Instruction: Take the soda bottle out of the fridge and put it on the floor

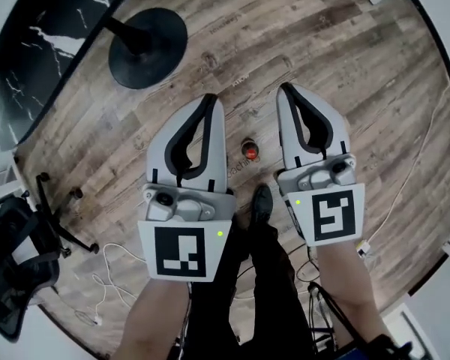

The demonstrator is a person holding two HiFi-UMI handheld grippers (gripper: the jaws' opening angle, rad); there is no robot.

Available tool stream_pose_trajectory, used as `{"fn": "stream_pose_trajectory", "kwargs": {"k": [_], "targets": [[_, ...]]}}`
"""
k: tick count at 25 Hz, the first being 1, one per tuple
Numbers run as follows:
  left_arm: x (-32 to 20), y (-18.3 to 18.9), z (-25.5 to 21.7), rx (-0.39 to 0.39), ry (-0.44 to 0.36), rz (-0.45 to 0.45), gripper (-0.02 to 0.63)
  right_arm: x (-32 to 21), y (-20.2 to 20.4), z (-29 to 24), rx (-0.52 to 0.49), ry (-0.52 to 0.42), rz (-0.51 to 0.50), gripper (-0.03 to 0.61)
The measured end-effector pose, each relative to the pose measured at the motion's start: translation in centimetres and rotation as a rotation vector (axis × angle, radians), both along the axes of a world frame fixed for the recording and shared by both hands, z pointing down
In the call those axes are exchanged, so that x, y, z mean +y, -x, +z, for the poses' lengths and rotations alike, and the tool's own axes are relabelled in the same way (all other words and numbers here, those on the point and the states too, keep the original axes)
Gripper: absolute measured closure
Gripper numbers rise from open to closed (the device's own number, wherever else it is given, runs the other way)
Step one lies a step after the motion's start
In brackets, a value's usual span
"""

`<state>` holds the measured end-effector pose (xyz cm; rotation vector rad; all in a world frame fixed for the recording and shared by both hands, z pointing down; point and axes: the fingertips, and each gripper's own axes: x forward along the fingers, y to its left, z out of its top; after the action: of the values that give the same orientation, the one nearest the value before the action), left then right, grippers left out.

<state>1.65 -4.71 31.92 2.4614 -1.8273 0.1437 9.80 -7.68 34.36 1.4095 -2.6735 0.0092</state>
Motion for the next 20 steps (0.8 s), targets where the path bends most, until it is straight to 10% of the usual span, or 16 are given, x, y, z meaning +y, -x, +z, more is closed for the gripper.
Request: {"fn": "stream_pose_trajectory", "kwargs": {"k": [20], "targets": [[-0.8, 1.0, -36.0, 0.002, -0.272, -0.034, 0.603, 0.3, 0.4, -39.0, -0.050, -0.313, 0.041, 0.566]]}}
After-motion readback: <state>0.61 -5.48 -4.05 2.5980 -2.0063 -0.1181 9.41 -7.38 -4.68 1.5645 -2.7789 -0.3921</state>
